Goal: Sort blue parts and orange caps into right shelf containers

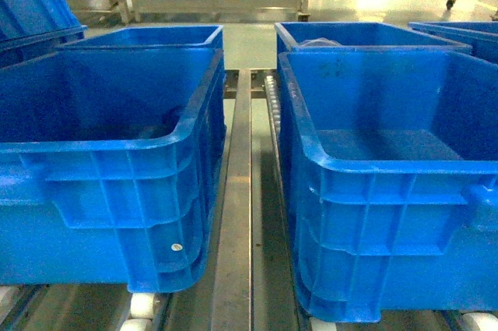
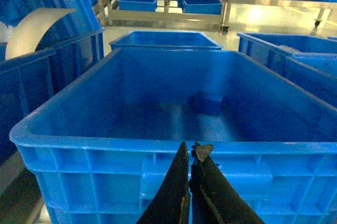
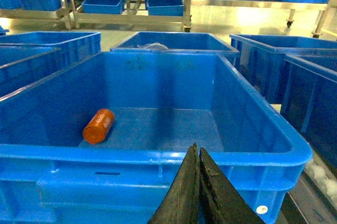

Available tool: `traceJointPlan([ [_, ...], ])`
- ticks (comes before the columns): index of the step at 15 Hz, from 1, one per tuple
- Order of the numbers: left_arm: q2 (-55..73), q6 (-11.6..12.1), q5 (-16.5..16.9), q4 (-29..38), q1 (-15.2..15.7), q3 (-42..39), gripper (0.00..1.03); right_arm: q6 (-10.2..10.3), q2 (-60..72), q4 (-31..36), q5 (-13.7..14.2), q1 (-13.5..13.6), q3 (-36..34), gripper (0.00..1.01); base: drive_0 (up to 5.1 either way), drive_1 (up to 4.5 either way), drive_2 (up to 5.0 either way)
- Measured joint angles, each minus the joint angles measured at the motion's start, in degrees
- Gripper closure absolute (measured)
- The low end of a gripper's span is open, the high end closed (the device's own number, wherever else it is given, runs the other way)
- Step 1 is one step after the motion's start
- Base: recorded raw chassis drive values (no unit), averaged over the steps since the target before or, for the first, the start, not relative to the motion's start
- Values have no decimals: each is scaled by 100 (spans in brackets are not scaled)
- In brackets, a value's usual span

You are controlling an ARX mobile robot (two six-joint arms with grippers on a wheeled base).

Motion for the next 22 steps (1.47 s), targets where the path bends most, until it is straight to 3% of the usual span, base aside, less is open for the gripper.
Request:
traceJointPlan([
  [6, -741, 2, 0, -719, 0, -39, 101, 0, -713, -656, 0, 0, -4, 100, 0, 0, 0],
  [14, -2708, 4, 0, -2535, 0, -44, 101, 2, -2417, -2284, 2, 0, -7, 100, 0, 0, 0],
  [19, -3412, 4, 0, -3235, 0, -44, 101, 7, -3027, -2920, 2, 0, -7, 100, 0, 0, 0],
  [20, -3517, 4, 0, -3346, 0, -44, 101, 13, -3679, -3864, -13, 0, -4, 100, 0, 0, 0],
  [22, -4369, 9, 4, -4441, 0, -39, 101, 17, -3947, -3882, -2, 0, -4, 100, 0, 0, 0],
])
